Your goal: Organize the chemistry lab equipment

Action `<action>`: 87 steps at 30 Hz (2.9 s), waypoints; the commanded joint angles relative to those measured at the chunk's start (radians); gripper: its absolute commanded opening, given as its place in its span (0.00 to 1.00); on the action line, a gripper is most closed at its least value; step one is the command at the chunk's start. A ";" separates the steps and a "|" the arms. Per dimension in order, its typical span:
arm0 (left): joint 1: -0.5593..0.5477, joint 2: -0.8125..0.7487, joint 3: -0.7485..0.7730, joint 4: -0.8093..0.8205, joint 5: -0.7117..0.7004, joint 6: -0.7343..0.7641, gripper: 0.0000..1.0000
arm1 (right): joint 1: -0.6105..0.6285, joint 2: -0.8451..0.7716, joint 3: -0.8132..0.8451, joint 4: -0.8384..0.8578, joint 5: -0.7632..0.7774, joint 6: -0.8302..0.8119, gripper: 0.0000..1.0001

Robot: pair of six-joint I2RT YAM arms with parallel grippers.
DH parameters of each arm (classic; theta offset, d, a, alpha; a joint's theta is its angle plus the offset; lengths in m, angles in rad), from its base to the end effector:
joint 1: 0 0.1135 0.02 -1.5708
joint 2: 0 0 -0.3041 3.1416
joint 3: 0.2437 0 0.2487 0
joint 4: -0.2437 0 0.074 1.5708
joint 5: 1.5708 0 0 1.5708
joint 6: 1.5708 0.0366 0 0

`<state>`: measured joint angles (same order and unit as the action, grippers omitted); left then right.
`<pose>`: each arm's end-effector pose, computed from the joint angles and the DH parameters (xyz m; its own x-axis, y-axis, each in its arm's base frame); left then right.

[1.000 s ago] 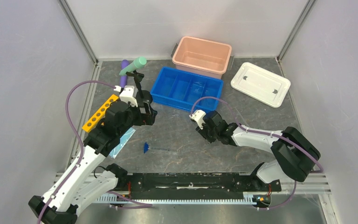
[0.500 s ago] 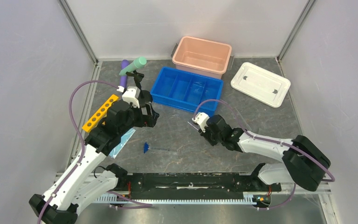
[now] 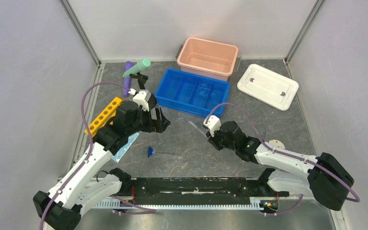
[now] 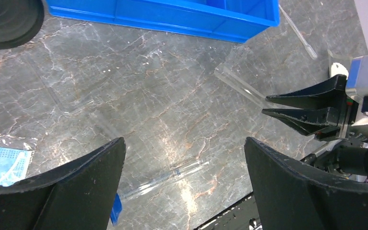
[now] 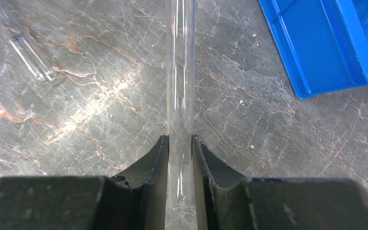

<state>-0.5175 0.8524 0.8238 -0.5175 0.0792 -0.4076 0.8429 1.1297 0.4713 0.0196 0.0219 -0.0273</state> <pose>0.1352 -0.0803 0.3381 -0.6332 -0.0943 -0.7683 0.3278 0.8665 -0.3765 0.1380 0.1537 0.2223 -0.3765 -0.4635 -0.8022 -0.7452 0.6659 -0.0350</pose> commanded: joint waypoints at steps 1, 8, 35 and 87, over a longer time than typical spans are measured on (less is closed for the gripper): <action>-0.002 0.013 0.051 0.037 0.068 -0.046 1.00 | 0.010 -0.051 -0.024 0.117 -0.076 0.011 0.23; -0.001 0.059 0.066 0.054 0.182 -0.080 0.96 | 0.039 -0.114 -0.056 0.248 -0.209 0.014 0.24; -0.001 0.185 0.100 0.209 0.473 -0.242 0.69 | 0.087 -0.168 -0.064 0.399 -0.228 0.003 0.25; 0.249 0.222 0.538 -0.405 -0.581 0.043 0.25 | 0.090 -0.302 -0.166 0.319 -0.067 0.088 0.98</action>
<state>-0.3992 1.0542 1.3132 -0.9432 -0.4820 -0.4217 0.9276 0.8532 0.3176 0.3126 -0.0509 0.0444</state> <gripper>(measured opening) 0.297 0.979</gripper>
